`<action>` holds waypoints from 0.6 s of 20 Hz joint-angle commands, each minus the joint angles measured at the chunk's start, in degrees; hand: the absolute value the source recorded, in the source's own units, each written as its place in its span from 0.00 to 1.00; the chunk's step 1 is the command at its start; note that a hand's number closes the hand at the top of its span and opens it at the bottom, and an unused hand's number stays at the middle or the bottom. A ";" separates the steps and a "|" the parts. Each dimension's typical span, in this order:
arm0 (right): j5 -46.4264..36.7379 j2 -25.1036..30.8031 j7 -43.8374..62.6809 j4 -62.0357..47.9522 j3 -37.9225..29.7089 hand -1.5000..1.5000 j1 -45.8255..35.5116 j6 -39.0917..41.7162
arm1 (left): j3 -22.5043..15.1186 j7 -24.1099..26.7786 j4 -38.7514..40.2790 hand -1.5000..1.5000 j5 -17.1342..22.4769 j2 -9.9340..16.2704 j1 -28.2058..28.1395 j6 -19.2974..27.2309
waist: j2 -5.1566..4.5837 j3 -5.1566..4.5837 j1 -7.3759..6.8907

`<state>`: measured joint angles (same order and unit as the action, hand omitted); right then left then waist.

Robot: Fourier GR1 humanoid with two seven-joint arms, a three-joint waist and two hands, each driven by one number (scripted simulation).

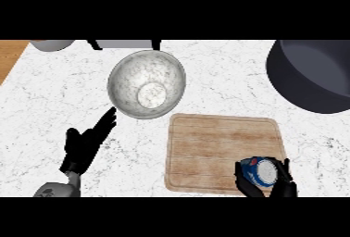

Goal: Pick the can from the cutting board and place it in the pot

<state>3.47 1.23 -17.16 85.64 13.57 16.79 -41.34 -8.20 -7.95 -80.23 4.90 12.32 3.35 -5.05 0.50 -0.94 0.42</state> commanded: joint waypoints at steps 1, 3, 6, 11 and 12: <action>-0.78 -1.17 -5.17 -0.94 4.78 1.00 3.37 -3.00 | -0.40 -4.62 -4.52 0.50 0.80 -0.76 -0.35 -0.62 | -0.41 0.96 -0.34; 8.65 14.89 -2.47 -1.24 -10.95 1.00 -1.94 14.85 | -0.84 0.12 1.99 0.50 -1.47 -2.58 1.12 1.53 | -0.58 1.01 0.36; 12.53 26.21 -2.59 -4.65 -17.11 1.00 -3.40 25.22 | 0.04 0.29 0.70 0.50 -0.13 -0.94 -0.51 -0.01 | -0.66 1.27 -0.06; 19.89 36.30 -7.85 -15.61 -25.67 1.00 -7.00 40.30 | -0.12 0.53 0.68 0.50 -0.61 -1.32 1.16 0.29 | -0.97 1.60 -0.63; 21.88 39.26 -8.58 -17.62 -28.58 1.00 -7.54 43.43 | 0.34 0.75 0.98 0.50 -0.23 -0.73 0.65 -0.27 | -0.87 1.50 -0.53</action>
<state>19.55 31.90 -22.98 74.68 -7.79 11.61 -8.99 -8.16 -7.80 -79.76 4.60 11.33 3.91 -4.98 -0.25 0.43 0.08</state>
